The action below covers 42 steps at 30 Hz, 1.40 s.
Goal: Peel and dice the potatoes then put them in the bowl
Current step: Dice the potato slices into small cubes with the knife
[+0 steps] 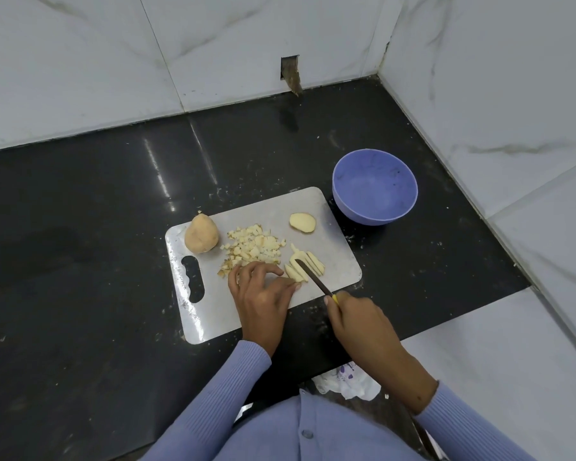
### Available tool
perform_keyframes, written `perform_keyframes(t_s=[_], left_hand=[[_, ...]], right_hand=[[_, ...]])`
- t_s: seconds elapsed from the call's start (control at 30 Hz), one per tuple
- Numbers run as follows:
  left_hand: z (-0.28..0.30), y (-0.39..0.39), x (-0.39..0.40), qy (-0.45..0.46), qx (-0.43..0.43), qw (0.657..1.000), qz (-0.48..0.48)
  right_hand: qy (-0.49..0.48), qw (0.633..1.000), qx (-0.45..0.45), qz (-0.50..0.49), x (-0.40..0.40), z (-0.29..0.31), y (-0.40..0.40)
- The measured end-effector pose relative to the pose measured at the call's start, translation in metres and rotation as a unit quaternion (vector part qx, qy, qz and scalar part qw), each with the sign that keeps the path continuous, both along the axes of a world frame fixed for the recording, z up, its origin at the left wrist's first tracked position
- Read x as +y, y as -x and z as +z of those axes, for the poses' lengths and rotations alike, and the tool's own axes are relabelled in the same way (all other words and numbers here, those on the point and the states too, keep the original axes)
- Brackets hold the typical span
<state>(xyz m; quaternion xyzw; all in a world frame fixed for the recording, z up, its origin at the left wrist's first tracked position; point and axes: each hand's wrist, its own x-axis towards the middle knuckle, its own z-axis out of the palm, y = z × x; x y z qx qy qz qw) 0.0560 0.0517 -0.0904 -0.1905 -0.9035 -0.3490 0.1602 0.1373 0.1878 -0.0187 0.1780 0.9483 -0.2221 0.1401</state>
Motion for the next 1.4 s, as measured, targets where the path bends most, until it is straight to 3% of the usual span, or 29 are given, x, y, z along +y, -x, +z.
perform_keyframes(t_s=[0.3,0.53,1.1,1.4], left_hand=[[0.006,0.015,-0.005,0.043,-0.009,0.998,-0.051],[0.007,0.022,-0.007,0.084,0.042,0.988,-0.12],[0.006,0.023,-0.008,0.065,0.07,0.989,-0.115],[0.008,0.027,-0.012,0.081,0.036,0.991,-0.101]], right_hand=[[0.025,1.0,-0.004,-0.01,0.004,-0.005,0.01],[0.035,0.999,-0.019,-0.014,0.004,-0.009,0.01],[-0.018,0.997,-0.036,0.069,-0.001,-0.014,0.022],[-0.064,0.993,-0.051,0.082,-0.003,-0.017,0.019]])
